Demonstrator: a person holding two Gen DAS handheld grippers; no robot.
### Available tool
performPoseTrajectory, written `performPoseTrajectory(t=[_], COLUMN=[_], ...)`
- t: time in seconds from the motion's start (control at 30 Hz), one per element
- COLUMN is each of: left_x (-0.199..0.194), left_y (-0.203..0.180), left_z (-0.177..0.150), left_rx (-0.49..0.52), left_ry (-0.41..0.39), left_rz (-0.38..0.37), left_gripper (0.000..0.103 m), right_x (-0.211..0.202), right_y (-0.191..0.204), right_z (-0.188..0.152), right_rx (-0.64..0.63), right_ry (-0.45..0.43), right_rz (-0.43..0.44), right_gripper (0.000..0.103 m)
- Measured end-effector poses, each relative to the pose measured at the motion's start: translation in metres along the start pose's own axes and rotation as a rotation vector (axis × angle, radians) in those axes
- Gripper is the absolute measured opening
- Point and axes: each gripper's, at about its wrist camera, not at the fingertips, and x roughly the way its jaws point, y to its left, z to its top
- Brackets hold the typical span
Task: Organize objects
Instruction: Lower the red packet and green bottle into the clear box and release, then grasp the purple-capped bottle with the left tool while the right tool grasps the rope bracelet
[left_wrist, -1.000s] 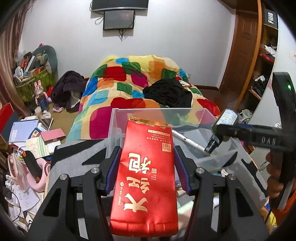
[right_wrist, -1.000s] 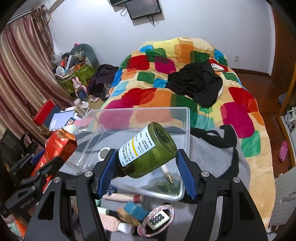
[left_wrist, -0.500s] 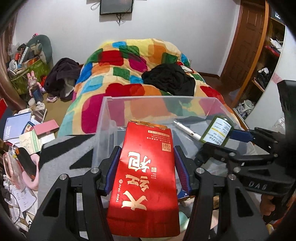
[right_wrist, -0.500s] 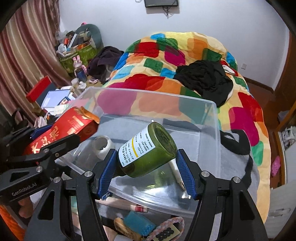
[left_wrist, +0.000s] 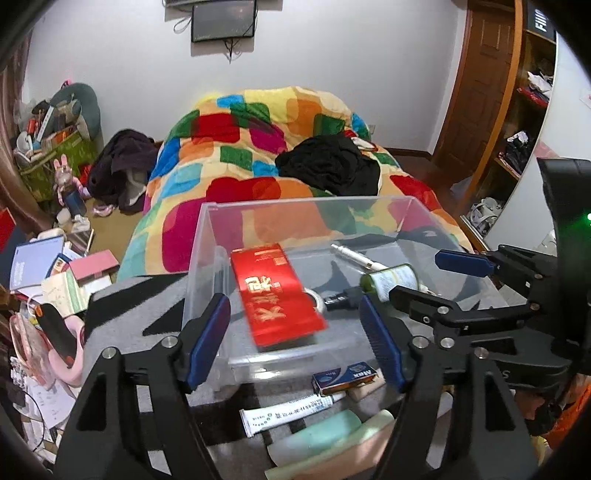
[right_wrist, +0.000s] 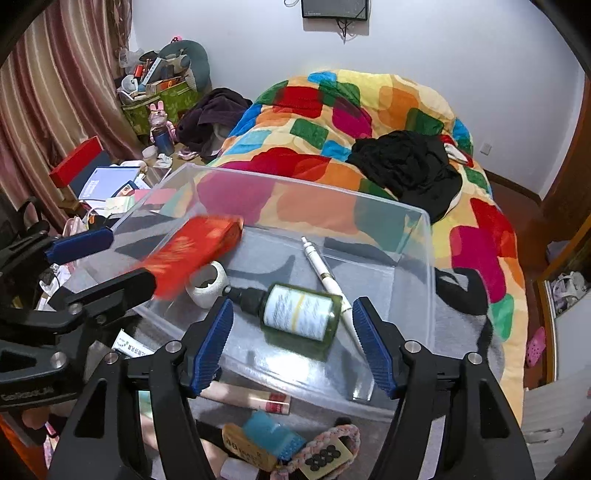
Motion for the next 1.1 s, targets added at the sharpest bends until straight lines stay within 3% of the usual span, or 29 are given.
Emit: performPoseTrajectory(t=[0.27,0.6,0.9,1.1], left_x=[-0.037,-0.072,-0.080,-0.069], left_y=[-0.011,-0.020,-0.028,-0.033], left_z=[-0.007,-0.036,-0.077,-0.109], left_rx=[0.036,0.073,0.067,0.063], left_ry=[-0.074,-0.111,-0.071,0.001], left_rz=[0.027,0.052,0.033,0.010], left_gripper=[0.090,0.095,0.096,0.096], right_x=[-0.028,-0.078,-0.094,-0.073], right_y=[-0.008,-0.028,-0.049,-0.050], right_z=[-0.006,-0.026,-0.058,-0.089], right_rx=[0.017,0.045,0.127,0.160], right_ry=[-0.047,-0.125,-0.108,-0.019], right_rz=[-0.009,-0.042,0.020,0.067], right_gripper=[0.072,0.081,0.082,0.082])
